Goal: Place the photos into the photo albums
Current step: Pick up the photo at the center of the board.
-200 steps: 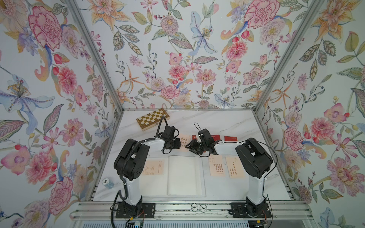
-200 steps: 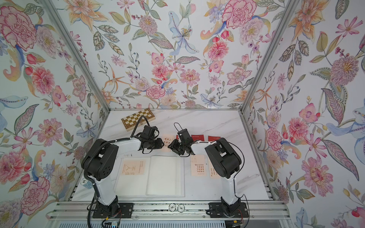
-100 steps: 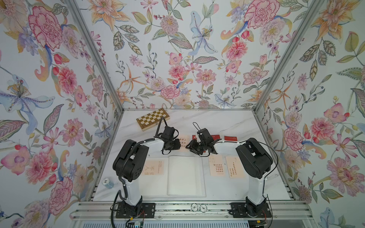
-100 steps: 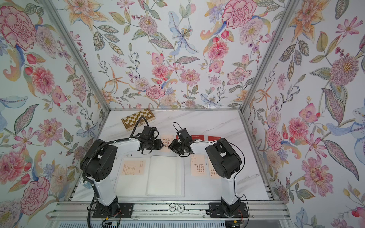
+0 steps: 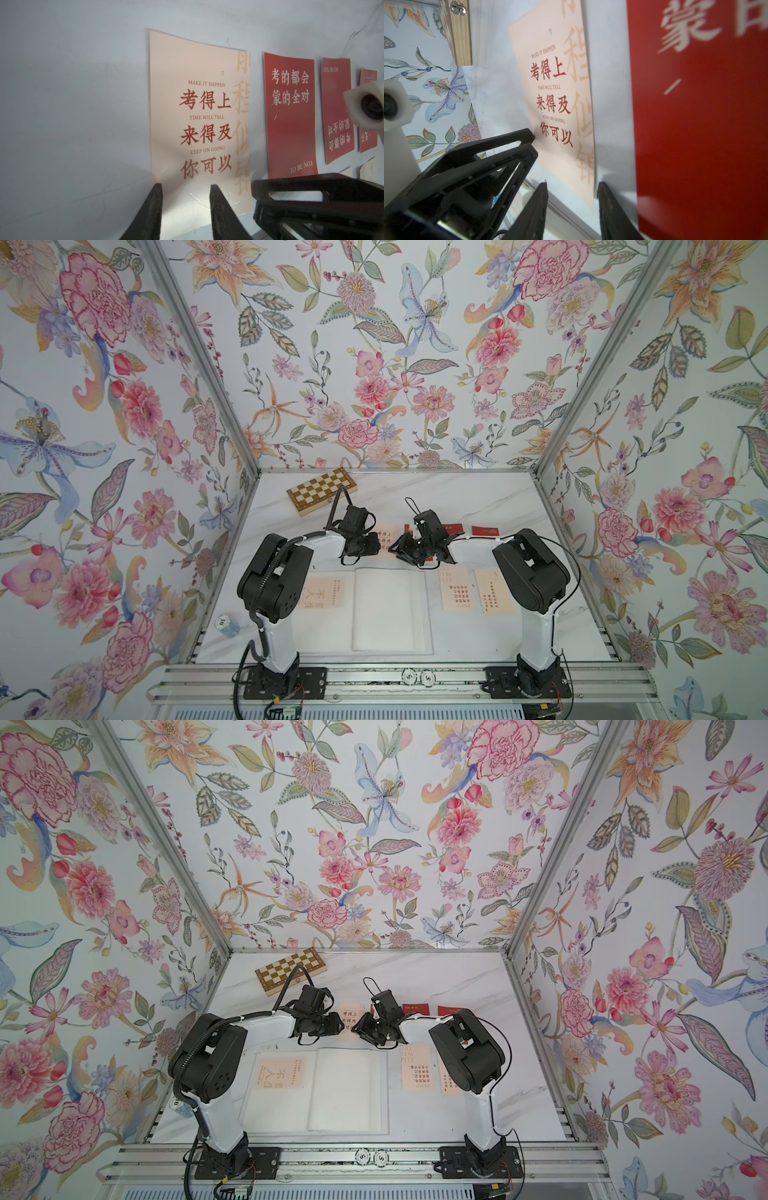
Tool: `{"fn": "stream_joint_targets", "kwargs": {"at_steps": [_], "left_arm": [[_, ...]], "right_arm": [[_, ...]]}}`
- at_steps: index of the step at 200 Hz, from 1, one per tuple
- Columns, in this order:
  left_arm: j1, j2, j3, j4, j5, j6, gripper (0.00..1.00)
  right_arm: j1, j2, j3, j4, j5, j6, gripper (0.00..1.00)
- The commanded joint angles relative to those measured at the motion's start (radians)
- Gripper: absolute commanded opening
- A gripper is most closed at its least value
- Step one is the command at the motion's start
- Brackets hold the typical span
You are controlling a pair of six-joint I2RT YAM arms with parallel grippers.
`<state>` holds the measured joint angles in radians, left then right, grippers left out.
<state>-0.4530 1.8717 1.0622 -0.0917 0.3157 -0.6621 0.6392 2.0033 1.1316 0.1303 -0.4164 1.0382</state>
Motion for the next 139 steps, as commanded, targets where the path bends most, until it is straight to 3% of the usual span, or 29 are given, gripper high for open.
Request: {"fn": "stream_joint_targets", "kwargs": {"at_steps": [1, 75, 139], "left_arm": [[-0.006, 0.001, -0.025, -0.035, 0.021, -0.004, 0.37], [0.008, 0.022, -0.038, -0.013, 0.054, -0.009, 0.35], [0.017, 0.021, -0.039, -0.011, 0.069, -0.011, 0.35]], "right_arm": [[0.001, 0.041, 0.009, 0.007, -0.019, 0.019, 0.42], [-0.018, 0.057, -0.069, 0.302, -0.085, 0.11, 0.37], [-0.02, 0.117, -0.07, 0.472, -0.131, 0.154, 0.17]]}}
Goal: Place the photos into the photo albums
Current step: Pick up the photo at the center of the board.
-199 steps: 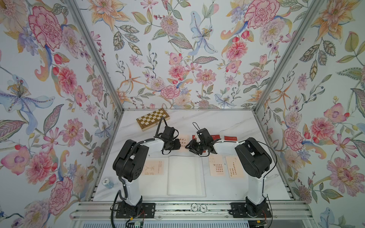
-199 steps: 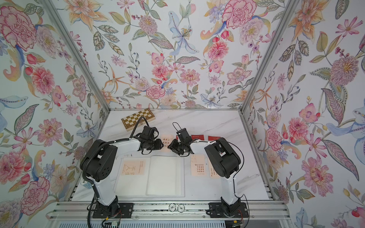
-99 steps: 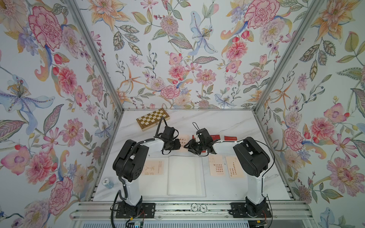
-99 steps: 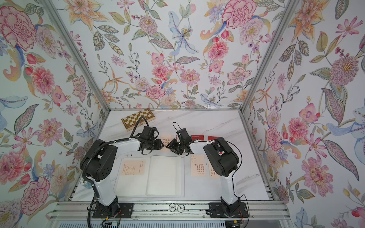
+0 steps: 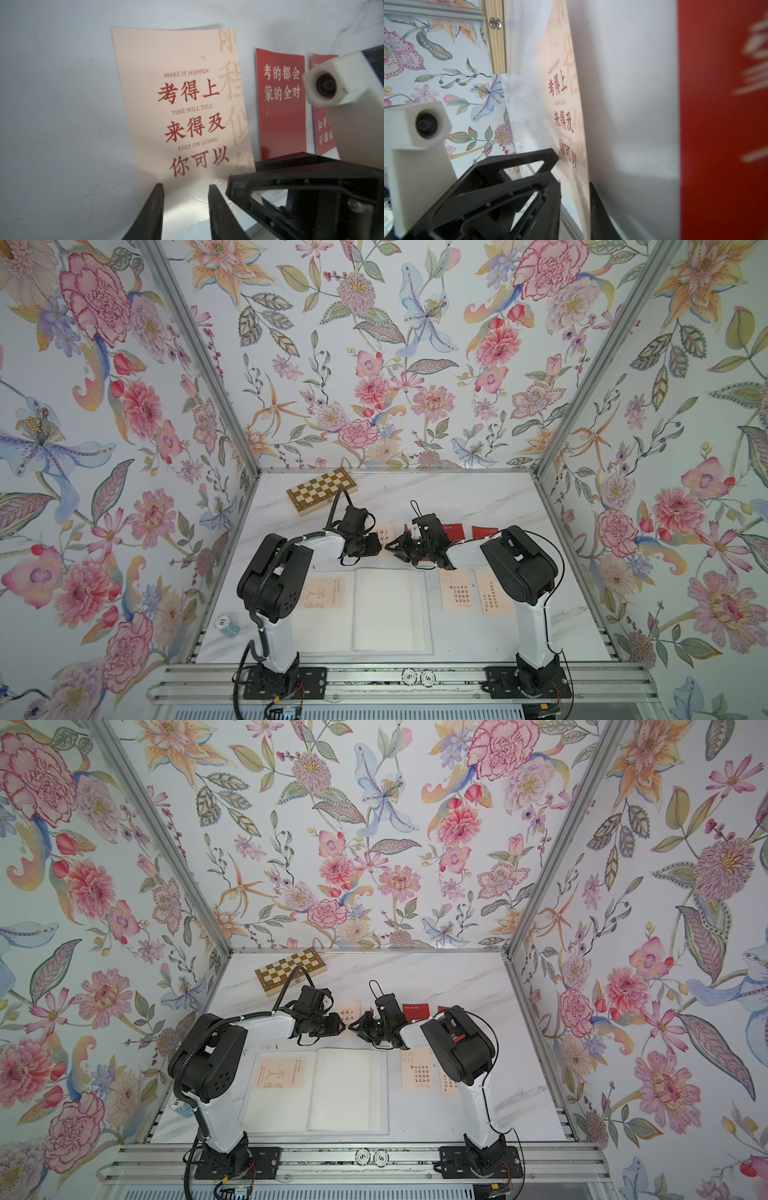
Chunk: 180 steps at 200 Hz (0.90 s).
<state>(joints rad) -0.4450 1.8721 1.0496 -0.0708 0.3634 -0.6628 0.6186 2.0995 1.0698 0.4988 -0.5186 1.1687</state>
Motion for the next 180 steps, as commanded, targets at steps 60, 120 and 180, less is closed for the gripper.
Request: {"fn": "stream_joint_targets", "kwargs": {"at_steps": [60, 120, 180], "left_arm": [[0.024, -0.016, -0.022, -0.028, 0.04, -0.006, 0.45], [0.087, -0.2, -0.002, -0.108, 0.03, 0.053, 0.83], [0.149, -0.342, -0.08, -0.054, 0.134, 0.089, 0.87]], "right_arm": [[-0.006, 0.013, -0.024, 0.11, -0.037, 0.0, 0.0], [-0.044, -0.088, -0.069, 0.106, -0.087, -0.063, 0.0], [-0.095, -0.22, -0.102, 0.06, -0.284, -0.175, 0.0]]}}
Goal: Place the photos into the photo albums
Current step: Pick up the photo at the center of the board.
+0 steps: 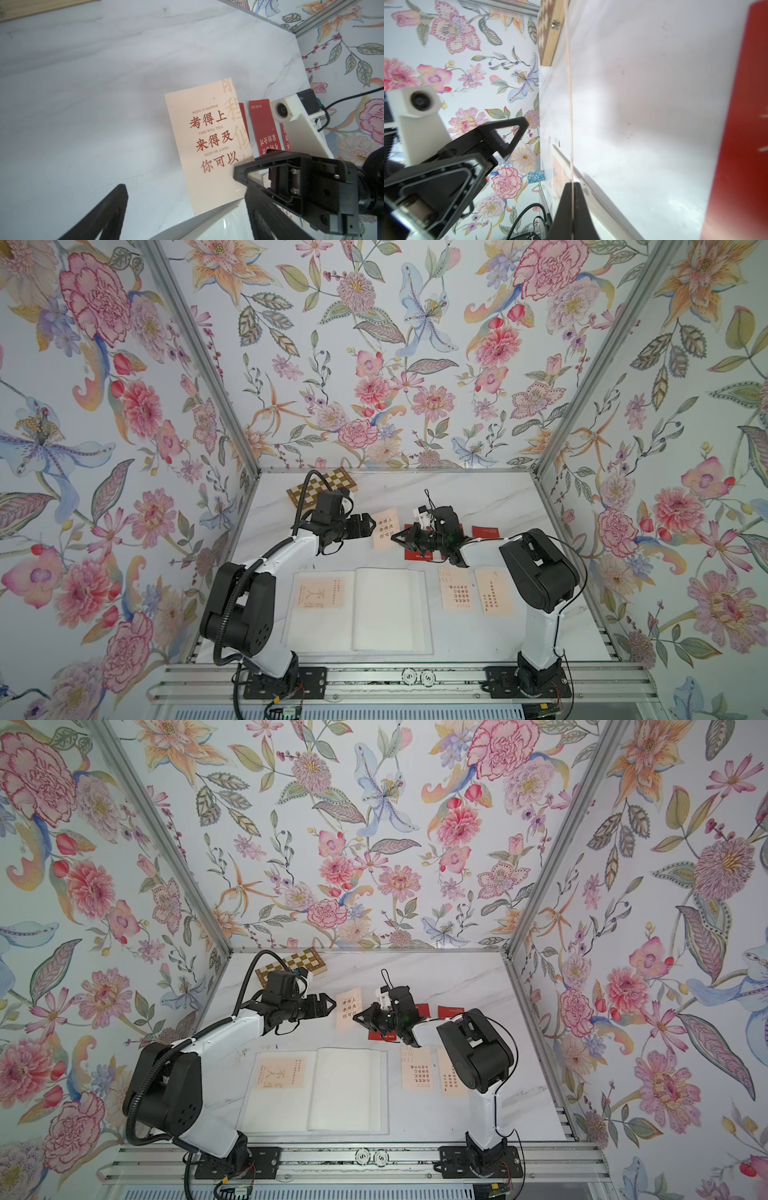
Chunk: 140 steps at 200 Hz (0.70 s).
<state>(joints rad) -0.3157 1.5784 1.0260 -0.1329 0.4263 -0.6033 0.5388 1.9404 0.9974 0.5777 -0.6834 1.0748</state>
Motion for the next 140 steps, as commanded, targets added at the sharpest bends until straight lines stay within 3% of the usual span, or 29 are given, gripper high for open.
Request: {"fn": "stream_joint_targets", "kwargs": {"at_steps": [1, 45, 83, 140], "left_arm": [[0.02, -0.049, -0.059, 0.011, 0.072, 0.029, 0.87], [0.028, -0.078, -0.133, 0.121, 0.194, 0.014, 0.86], [0.032, -0.068, -0.168, 0.2, 0.277, -0.012, 0.81], [0.031, -0.046, -0.164, 0.254, 0.395, -0.058, 0.51]], "right_arm": [[-0.016, -0.063, -0.03, -0.02, -0.124, -0.083, 0.0], [-0.017, -0.15, -0.099, -0.017, -0.291, -0.151, 0.0], [0.007, -0.202, -0.16, -0.01, -0.342, -0.186, 0.0], [0.022, -0.198, -0.214, 0.031, -0.391, -0.201, 0.0]]}}
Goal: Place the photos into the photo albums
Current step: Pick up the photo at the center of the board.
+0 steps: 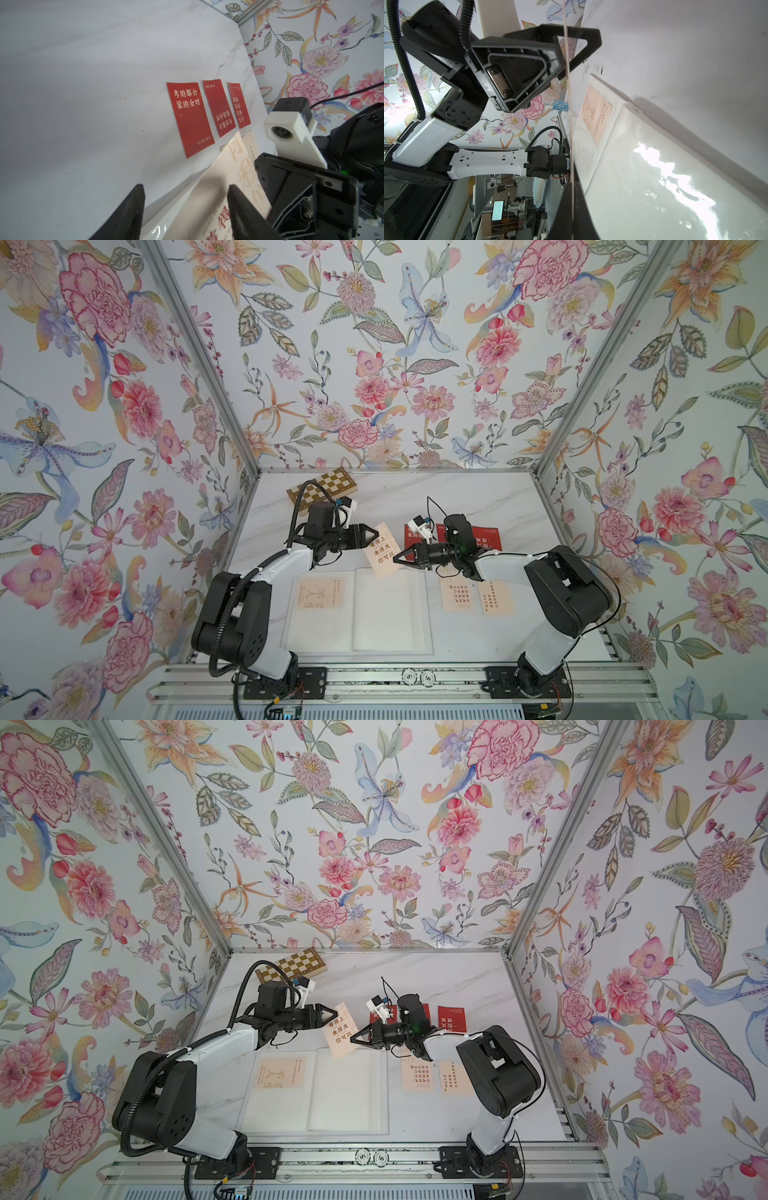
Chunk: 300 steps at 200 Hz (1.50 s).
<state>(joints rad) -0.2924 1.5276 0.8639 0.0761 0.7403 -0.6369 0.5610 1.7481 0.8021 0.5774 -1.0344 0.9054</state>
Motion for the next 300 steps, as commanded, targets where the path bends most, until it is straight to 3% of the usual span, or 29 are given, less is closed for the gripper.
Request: {"fn": "stream_joint_targets", "kwargs": {"at_steps": [1, 24, 90, 147, 175, 198, 224, 258, 300], "left_arm": [[0.008, 0.004, -0.002, 0.045, 0.081, -0.024, 0.5], [0.008, 0.006, -0.011, 0.043, 0.097, -0.026, 0.39], [-0.003, 0.002, -0.029, 0.028, 0.137, -0.016, 0.35], [-0.004, 0.004, -0.019, 0.039, 0.139, -0.025, 0.11], [-0.002, 0.01, -0.017, 0.059, 0.145, -0.045, 0.06], [0.005, 0.013, -0.036, 0.154, 0.149, -0.117, 0.01], [0.031, 0.024, -0.069, 0.322, 0.144, -0.257, 0.0], [0.076, 0.094, -0.127, 0.634, 0.125, -0.487, 0.0], [0.078, 0.094, -0.127, 0.612, 0.051, -0.5, 0.0]], "right_arm": [[-0.001, -0.006, -0.019, 0.032, -0.041, -0.032, 0.0], [-0.009, 0.003, -0.019, 0.041, -0.048, -0.032, 0.0], [-0.032, 0.058, 0.023, 0.045, -0.087, -0.03, 0.0], [-0.04, 0.072, 0.024, 0.051, -0.096, -0.03, 0.0], [-0.042, 0.073, 0.025, 0.078, -0.098, -0.013, 0.0], [-0.051, 0.076, 0.024, 0.104, -0.093, 0.013, 0.34], [-0.071, 0.075, -0.022, 0.225, -0.063, 0.1, 0.54], [-0.059, 0.08, -0.101, 0.387, 0.047, 0.226, 0.57], [0.007, 0.086, -0.127, 0.46, 0.219, 0.313, 0.56]]}}
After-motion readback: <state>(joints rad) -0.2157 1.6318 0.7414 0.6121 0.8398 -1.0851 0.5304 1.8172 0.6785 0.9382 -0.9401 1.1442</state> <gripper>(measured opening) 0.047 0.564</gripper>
